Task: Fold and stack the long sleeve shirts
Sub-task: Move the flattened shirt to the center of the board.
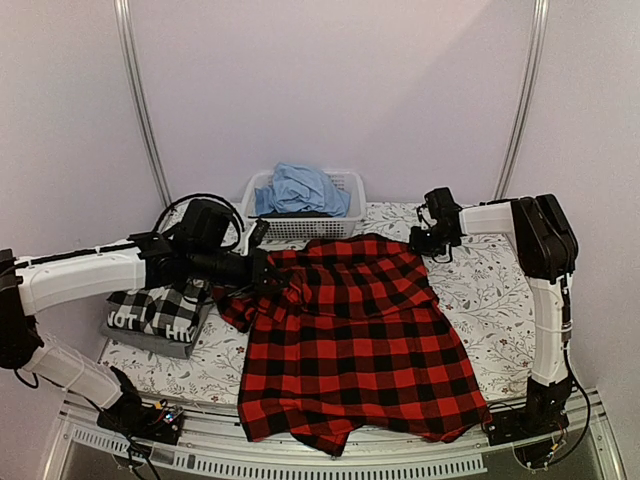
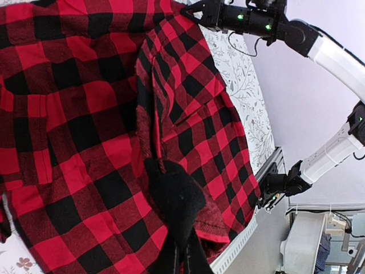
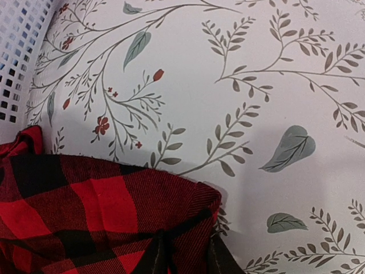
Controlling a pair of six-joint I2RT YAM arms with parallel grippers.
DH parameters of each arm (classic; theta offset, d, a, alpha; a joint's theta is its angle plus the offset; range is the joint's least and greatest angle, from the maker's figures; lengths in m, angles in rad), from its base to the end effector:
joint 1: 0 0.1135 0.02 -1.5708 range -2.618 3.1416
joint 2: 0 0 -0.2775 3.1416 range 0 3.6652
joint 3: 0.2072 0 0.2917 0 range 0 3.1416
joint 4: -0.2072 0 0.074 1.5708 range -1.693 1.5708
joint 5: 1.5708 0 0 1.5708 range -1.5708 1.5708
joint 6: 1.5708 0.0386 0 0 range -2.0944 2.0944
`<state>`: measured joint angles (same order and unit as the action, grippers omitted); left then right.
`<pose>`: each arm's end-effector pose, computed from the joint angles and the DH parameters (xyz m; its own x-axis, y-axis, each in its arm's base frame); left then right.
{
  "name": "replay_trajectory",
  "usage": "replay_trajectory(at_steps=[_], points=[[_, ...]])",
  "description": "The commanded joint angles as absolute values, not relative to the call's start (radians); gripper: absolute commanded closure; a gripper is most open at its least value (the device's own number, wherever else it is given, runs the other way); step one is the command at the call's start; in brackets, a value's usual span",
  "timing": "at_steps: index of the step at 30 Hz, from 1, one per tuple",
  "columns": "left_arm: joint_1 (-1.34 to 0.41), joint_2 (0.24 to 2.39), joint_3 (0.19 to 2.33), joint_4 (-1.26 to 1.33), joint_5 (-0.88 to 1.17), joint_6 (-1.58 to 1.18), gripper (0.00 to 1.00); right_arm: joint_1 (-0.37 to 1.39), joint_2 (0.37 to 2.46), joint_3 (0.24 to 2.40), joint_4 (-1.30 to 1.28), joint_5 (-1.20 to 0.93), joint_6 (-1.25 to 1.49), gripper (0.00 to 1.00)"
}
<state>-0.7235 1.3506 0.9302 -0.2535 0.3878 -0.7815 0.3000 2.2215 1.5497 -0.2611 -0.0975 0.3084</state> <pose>0.2378 -0.2296 0.2541 -0.9197 -0.0577 -0.3885 0.2628 0.6446 -0.7179 0.4917 0.1560 0.1133 -0.8373 0.0572 -0.5437 -0.1000 0.9617 0.2553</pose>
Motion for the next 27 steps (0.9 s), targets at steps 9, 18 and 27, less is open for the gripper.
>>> replay_trajectory(at_steps=[9,18,27], points=[[-0.679,1.441,1.060,-0.270,0.361,-0.692,1.00,0.231,2.273,1.640,-0.261,-0.082,0.337,1.00],[-0.642,1.578,1.152,-0.241,0.378,-0.663,1.00,0.222,2.301,1.719,-0.314,-0.104,0.313,0.72],[-0.622,1.617,1.141,-0.216,0.397,-0.655,1.00,0.316,2.000,1.503,-0.343,-0.066,0.317,0.46]])
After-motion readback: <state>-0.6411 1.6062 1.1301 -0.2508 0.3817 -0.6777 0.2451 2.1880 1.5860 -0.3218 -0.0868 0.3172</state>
